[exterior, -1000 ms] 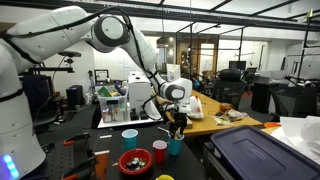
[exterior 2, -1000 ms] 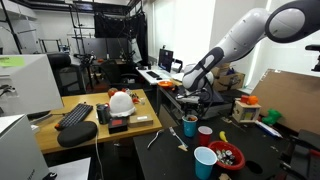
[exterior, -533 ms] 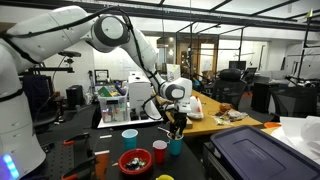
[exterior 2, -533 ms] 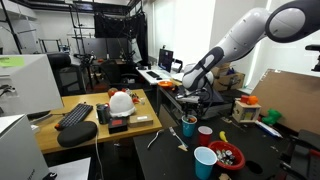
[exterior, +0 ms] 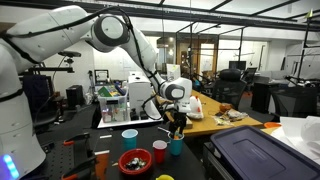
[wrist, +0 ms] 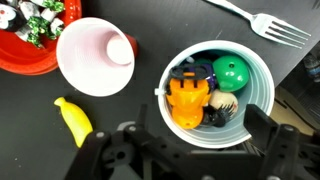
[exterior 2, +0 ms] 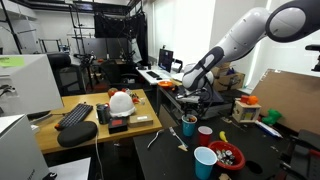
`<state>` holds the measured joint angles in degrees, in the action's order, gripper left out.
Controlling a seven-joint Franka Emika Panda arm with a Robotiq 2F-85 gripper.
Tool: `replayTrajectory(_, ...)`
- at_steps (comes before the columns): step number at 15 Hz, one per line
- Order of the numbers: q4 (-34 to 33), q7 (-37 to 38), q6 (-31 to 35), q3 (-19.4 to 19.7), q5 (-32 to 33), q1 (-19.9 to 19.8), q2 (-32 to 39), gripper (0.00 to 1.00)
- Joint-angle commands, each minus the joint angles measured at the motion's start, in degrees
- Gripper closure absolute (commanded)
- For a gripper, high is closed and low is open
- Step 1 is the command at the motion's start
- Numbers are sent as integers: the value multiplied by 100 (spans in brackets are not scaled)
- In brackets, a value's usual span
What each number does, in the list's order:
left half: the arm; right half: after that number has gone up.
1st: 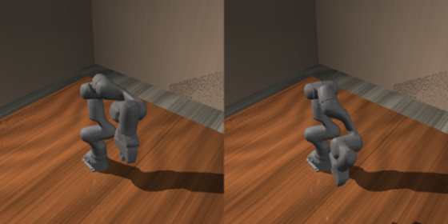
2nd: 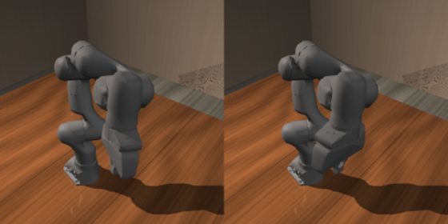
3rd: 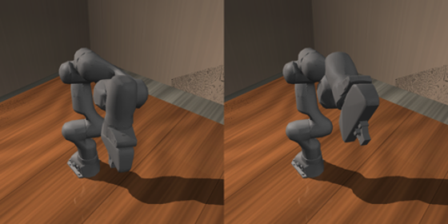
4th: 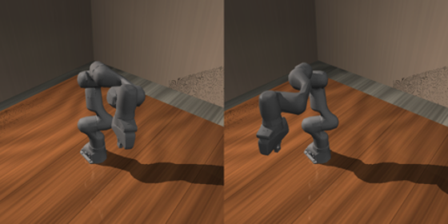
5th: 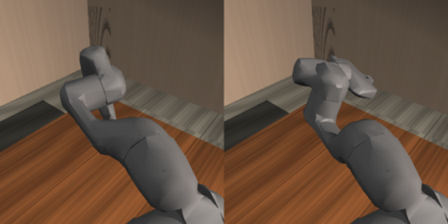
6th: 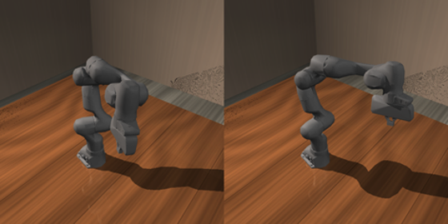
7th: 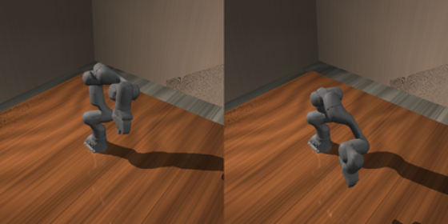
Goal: Take the orange object out of the blue cup and place it inside the red bowl
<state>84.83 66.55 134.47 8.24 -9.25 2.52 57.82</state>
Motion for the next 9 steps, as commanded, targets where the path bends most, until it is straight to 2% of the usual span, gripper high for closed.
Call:
replayTrajectory(1, 290, -116, -171, -80, -14, -15, -304, 32)
replayTrajectory(7, 313, -94, -258, -82, -12, 3, -302, 37)
replayTrajectory(8, 313, -95, -265, -81, -11, 2, -300, 43)
replayTrajectory(9, 318, -96, -271, -81, -9, 4, -301, 61)
